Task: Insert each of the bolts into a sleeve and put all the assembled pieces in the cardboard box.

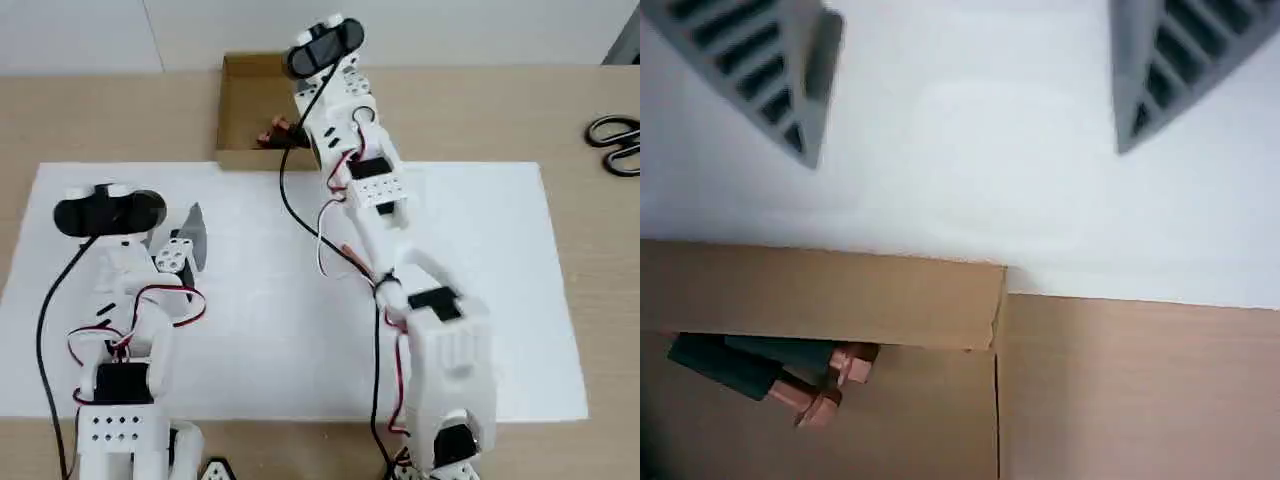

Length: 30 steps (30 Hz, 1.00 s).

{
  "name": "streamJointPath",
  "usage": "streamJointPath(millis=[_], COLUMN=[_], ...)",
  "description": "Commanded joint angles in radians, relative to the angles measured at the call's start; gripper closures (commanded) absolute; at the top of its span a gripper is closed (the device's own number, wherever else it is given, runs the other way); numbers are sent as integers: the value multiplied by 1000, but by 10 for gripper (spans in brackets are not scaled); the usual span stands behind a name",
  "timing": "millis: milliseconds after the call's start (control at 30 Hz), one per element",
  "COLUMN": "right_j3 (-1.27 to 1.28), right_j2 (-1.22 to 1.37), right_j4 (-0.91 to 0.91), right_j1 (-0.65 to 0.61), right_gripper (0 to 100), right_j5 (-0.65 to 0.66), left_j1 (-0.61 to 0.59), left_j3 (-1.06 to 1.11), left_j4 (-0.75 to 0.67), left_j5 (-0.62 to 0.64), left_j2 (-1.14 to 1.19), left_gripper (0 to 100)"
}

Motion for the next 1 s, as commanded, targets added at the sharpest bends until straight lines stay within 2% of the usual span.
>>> streamJointPath(millis=[0,133,300,367,567,967], right_j3=[-311,-568,-761,-784,-858,-882], right_j2=[179,404,601,650,693,697], right_j4=[-28,-24,-22,10,255,332], right_j1=[-8,-7,-42,-48,-50,-38], right_gripper=[995,995,995,995,994,973], right_j5=[6,11,157,195,198,198], left_j1=[6,6,6,6,6,6], left_j3=[-5,-5,-5,-5,-5,-5], left_j4=[-23,-23,-23,-23,-23,-23], left_j5=[-6,-6,-6,-6,-6,-6], left_j2=[-9,-9,-9,-9,-9,-9], left_gripper=[819,819,819,819,819,819])
